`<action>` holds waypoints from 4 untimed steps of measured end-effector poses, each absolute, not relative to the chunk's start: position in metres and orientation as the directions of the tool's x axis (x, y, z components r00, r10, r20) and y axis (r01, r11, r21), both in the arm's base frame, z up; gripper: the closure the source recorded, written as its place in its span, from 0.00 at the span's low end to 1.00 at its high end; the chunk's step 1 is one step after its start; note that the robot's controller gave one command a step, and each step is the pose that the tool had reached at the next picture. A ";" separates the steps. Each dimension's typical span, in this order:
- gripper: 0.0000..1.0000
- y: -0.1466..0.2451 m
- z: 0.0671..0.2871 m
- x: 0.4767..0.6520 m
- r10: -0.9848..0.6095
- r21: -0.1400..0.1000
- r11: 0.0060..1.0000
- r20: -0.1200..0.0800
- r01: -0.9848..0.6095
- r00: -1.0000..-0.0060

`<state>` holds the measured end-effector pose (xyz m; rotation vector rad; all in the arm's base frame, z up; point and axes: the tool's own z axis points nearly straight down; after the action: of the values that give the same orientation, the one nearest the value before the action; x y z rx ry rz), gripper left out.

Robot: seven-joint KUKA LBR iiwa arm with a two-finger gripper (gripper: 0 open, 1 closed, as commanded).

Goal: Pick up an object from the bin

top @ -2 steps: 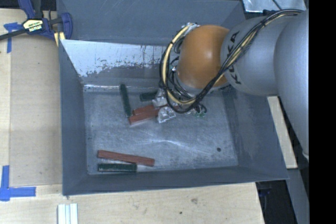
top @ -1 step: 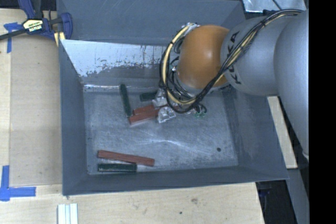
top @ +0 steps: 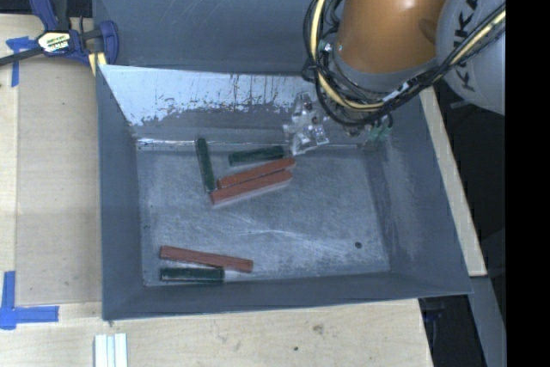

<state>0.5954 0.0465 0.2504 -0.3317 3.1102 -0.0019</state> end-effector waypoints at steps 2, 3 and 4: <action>0.00 0.060 0.157 0.581 -0.264 0.001 0.965 0.000 -0.264 -0.965; 0.00 0.060 0.159 0.582 -0.264 0.000 0.965 -0.003 -0.264 -0.965; 1.00 0.056 0.079 0.614 -0.392 -0.003 0.920 -0.017 -0.392 -0.920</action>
Offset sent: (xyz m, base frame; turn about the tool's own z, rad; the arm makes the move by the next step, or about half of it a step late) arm -0.0142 0.0138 -0.0920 -0.0575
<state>0.6142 0.0558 0.0794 -0.6259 3.0613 0.0006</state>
